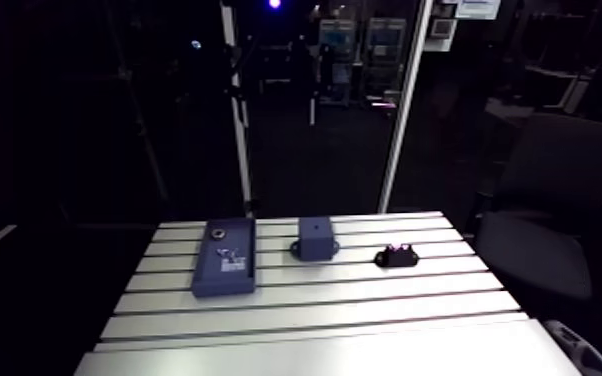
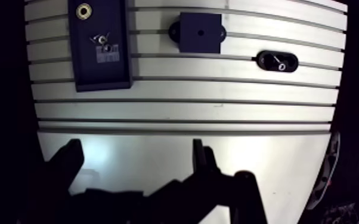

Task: Pick up the M10 bolt and insert it into the hole until fully seated.

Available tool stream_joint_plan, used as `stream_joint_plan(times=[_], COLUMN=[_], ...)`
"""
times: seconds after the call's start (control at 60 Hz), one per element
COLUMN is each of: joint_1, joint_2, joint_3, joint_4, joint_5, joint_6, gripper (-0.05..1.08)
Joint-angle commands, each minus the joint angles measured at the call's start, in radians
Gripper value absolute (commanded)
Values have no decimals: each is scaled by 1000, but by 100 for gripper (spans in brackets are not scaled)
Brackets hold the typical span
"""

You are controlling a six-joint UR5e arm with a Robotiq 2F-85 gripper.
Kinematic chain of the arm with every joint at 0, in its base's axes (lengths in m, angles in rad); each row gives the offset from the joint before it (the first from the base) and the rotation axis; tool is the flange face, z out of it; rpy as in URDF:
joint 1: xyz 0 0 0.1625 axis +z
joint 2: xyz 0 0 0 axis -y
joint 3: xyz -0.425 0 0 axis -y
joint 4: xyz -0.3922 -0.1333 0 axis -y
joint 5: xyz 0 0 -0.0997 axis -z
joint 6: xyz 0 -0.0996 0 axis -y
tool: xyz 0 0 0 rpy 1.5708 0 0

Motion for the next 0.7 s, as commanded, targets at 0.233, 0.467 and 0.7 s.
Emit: stream_joint_plan(times=[0.233,0.467,0.7], joint_1=[32,32,33], joint_2=[36,36,34], joint_3=[26,26,33], joint_4=[-29,-29,-46], joint_5=[-6,-6,-11], joint_6=[-12,-12,-17], gripper=[1,1,1])
